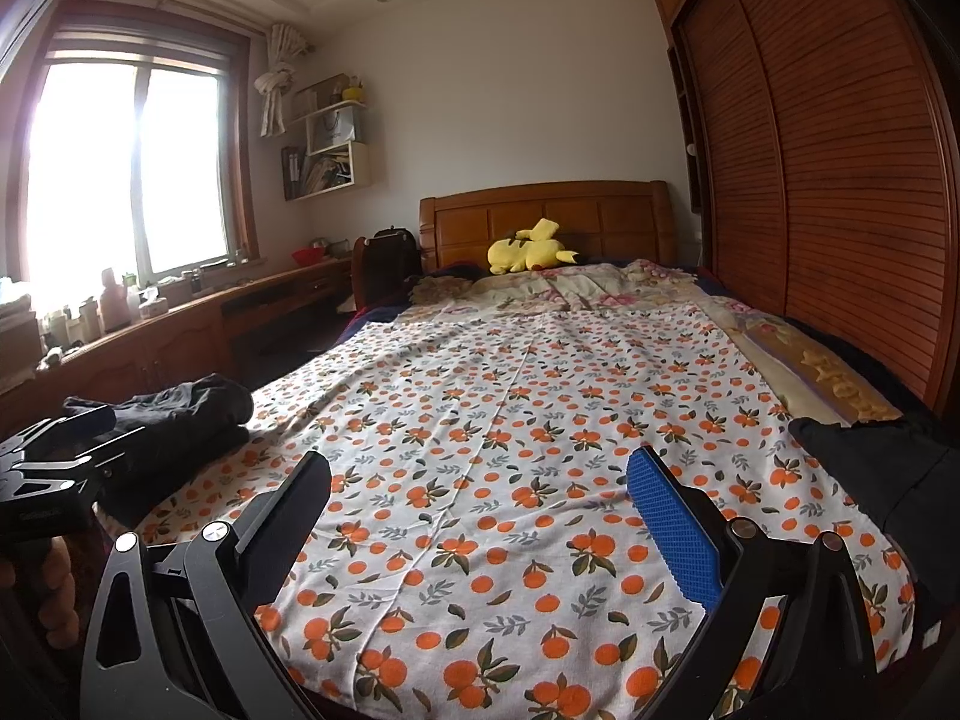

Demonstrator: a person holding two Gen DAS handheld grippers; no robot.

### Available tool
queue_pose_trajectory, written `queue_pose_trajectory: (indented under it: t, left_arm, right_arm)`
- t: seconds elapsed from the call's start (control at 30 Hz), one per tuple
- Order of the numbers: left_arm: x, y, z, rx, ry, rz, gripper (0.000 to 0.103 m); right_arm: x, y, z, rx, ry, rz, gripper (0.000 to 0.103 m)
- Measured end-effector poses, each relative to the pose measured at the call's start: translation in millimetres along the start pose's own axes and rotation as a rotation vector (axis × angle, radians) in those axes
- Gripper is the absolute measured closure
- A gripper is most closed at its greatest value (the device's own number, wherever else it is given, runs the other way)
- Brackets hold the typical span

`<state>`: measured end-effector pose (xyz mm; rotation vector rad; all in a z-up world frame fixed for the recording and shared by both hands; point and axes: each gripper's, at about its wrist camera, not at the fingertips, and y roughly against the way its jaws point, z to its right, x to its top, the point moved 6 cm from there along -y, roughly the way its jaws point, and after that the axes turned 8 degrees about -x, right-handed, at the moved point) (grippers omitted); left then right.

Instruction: Fold large clothes

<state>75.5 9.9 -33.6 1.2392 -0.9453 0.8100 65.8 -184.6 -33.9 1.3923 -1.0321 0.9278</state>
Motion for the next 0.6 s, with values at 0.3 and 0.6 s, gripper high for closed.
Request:
queue_pose_trajectory:
  t: [0.3, 0.6]
  left_arm:
    - [1.4, -0.5, 0.9, -0.001, -0.005, 0.000, 0.002]
    - [0.9, -1.8, 1.9, -0.003, -0.007, 0.001, 0.002]
  right_arm:
    - [-0.1, 0.6, 0.4, 0.001, 0.000, 0.001, 0.008]
    - [0.0, 0.5, 0.5, 0.001, -0.001, 0.001, 0.007]
